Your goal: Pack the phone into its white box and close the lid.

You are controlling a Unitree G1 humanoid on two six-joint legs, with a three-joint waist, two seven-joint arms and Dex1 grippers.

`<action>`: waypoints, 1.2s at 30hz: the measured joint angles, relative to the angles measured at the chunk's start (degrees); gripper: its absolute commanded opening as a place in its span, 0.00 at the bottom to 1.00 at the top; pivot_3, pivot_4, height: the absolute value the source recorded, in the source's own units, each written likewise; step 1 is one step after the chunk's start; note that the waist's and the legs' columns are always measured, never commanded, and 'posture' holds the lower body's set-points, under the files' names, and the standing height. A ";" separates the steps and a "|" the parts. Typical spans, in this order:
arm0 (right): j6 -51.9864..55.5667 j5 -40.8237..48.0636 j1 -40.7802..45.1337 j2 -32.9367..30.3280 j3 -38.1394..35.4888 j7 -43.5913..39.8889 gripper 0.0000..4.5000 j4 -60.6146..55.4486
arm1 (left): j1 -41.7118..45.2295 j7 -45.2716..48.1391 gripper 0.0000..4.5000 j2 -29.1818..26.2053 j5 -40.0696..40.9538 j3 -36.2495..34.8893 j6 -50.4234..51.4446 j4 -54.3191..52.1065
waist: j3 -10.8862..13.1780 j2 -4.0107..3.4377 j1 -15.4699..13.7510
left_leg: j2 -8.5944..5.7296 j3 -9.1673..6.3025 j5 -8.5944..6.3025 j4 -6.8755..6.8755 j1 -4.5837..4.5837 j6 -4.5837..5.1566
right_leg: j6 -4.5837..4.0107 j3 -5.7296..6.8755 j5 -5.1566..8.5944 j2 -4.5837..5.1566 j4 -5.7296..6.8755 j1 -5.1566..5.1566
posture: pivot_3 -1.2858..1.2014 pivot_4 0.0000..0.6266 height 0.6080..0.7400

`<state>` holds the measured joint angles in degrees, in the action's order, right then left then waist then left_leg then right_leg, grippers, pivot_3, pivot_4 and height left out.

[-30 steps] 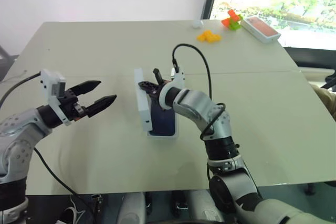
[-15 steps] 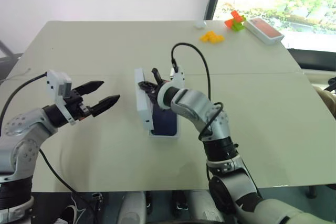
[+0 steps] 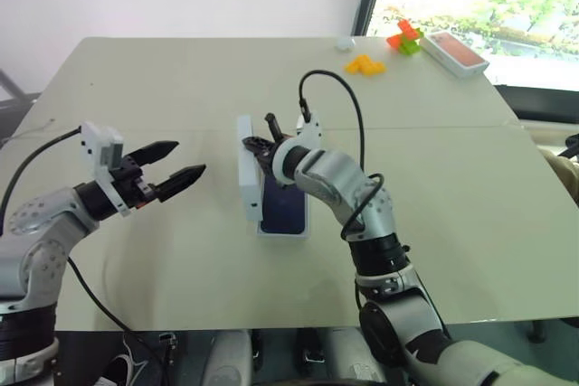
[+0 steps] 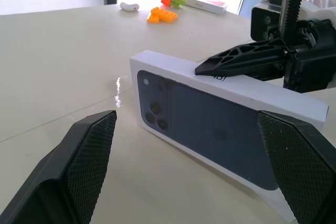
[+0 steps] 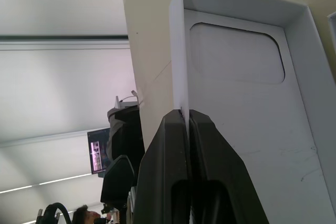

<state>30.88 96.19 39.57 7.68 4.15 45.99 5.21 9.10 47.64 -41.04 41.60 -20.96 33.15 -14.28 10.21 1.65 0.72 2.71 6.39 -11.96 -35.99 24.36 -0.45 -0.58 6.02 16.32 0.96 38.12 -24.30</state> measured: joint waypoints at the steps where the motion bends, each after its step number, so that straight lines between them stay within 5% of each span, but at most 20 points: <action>1: 0.05 -0.12 0.00 0.00 0.01 0.00 0.02 0.00 | 0.00 0.01 1.00 0.04 -0.20 0.07 -0.05 0.33 | -0.03 0.00 0.00 | 0.00 0.00 0.00 0.00 0.00 0.00 | 0.00 0.00 0.00 0.00 0.00 0.00 | 0.52 0.24 0.98; 13: 1.87 -0.73 0.00 -0.02 -0.15 -0.10 0.02 0.00 | 2.62 -6.04 1.00 8.60 -8.61 7.00 -4.76 8.22 | -0.14 -0.02 -0.15 | -0.01 0.00 -0.02 0.00 0.03 0.03 | 0.02 0.01 0.00 0.01 -0.04 0.00 | 0.52 0.24 0.98; 16: 2.55 -1.47 0.00 -0.03 -0.18 -0.19 0.19 0.32 | 4.08 -6.54 1.00 10.52 -8.91 9.43 -4.79 8.33 | -0.15 -0.01 -0.01 | -0.01 0.02 -0.03 0.01 0.04 0.05 | 0.04 0.00 -0.01 0.01 -0.06 0.00 | 0.52 0.24 0.98; 23: 3.78 -4.37 -0.07 -0.03 -1.29 1.12 0.96 3.23 | 5.73 -8.27 1.00 13.15 -11.25 11.33 -5.11 10.83 | -0.09 -0.06 0.25 | 0.02 0.03 -0.03 0.05 0.09 0.05 | 0.04 0.00 -0.01 -0.05 -0.05 -0.10 | 0.52 0.24 0.98; 36: 8.62 -14.00 0.42 -0.40 -4.59 -9.01 0.98 3.63 | 5.32 -7.99 1.00 16.27 -11.42 13.01 -5.25 10.61 | -0.05 -0.05 0.07 | 0.01 0.04 -0.05 0.05 0.20 0.08 | 0.06 0.00 0.00 -0.04 -0.13 -0.14 | 0.52 0.24 0.98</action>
<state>39.50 82.19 39.99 7.29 -0.44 36.97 8.84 14.42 39.65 -24.78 30.18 -7.94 27.90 -3.67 10.16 1.60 0.79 2.72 6.42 -12.01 -35.94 24.56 -0.37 -0.52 6.02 16.31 0.92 38.00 -24.45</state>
